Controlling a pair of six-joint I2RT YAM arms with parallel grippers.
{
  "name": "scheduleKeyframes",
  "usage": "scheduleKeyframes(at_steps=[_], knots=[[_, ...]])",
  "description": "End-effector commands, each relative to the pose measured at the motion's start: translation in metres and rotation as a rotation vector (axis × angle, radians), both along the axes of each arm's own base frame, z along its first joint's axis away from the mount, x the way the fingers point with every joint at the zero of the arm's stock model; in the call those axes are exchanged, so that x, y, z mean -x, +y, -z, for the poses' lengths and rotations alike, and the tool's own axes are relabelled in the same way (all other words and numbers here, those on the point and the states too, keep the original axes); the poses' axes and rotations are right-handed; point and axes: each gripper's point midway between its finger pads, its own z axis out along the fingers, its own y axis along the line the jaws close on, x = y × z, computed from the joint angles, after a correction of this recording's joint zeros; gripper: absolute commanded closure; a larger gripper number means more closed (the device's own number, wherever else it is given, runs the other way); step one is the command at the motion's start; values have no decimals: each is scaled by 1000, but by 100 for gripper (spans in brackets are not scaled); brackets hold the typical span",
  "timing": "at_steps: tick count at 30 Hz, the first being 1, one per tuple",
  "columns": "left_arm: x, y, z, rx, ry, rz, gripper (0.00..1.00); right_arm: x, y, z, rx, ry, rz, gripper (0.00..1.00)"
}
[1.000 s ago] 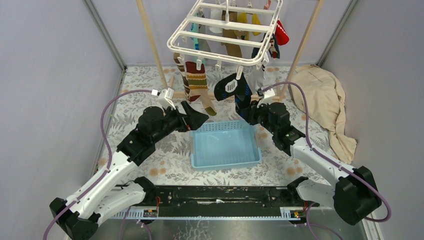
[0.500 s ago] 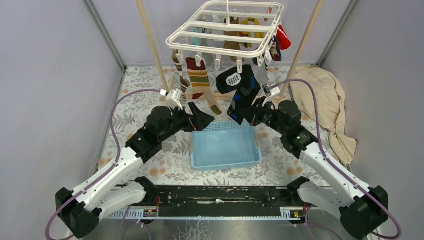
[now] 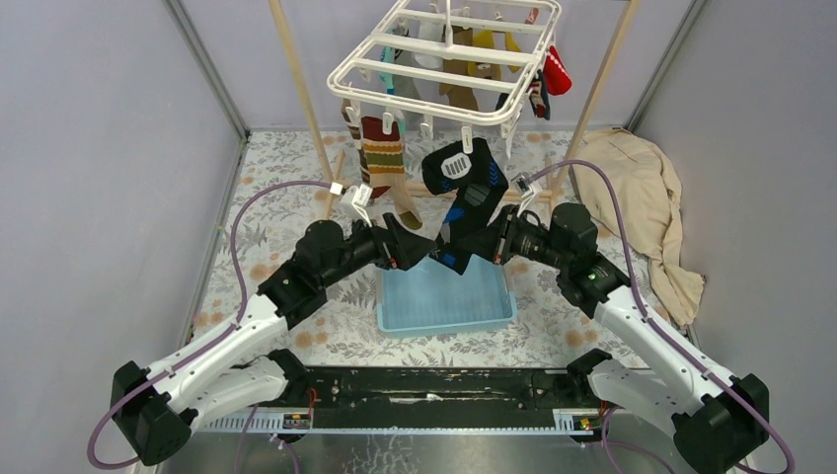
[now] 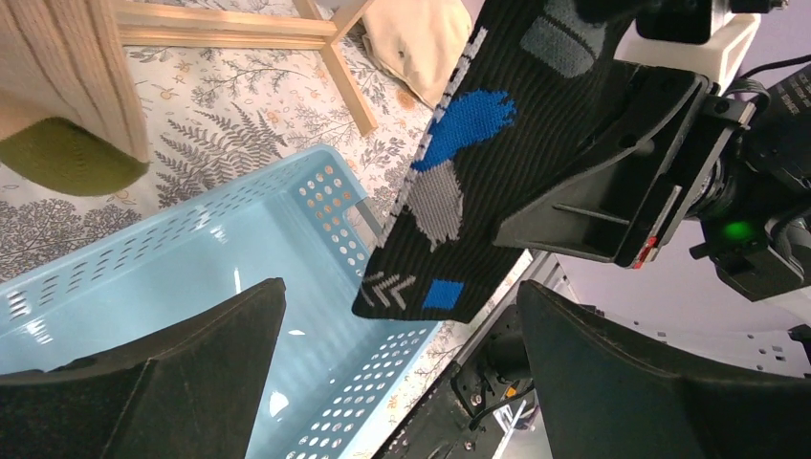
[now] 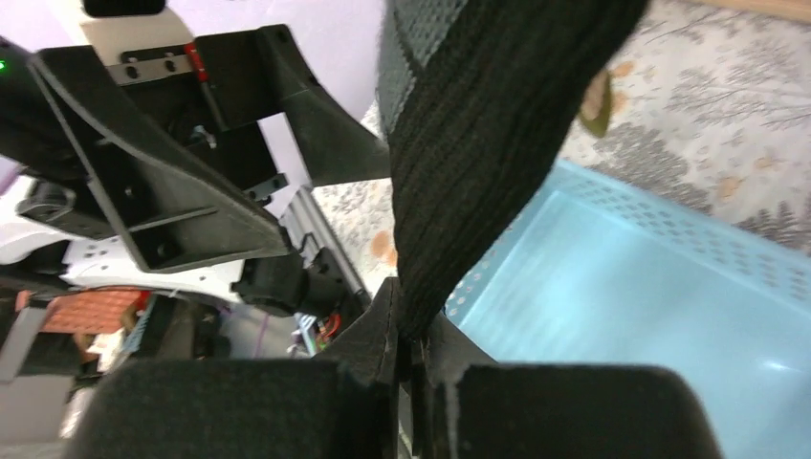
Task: Remove the socks clipped to the hanger
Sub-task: Remove the sock from the hanger.
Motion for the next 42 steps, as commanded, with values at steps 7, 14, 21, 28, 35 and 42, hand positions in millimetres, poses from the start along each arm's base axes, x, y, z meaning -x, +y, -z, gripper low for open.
scheduleKeyframes(at_steps=[7,14,21,28,35,42], knots=[[13,-6,-10,112,-125,71,1,29,15,-35,-207,35,-153,99],[23,-14,-7,216,-126,129,1,40,19,-46,-301,69,-216,99],[33,-18,-14,315,-118,182,1,48,20,-44,-366,102,-256,99],[40,-17,-26,379,-126,204,11,48,20,-31,-366,129,-246,99],[44,-20,-21,385,-114,230,33,46,21,-24,-385,148,-249,99],[47,-23,-12,382,-94,246,53,44,23,-19,-397,160,-254,99]])
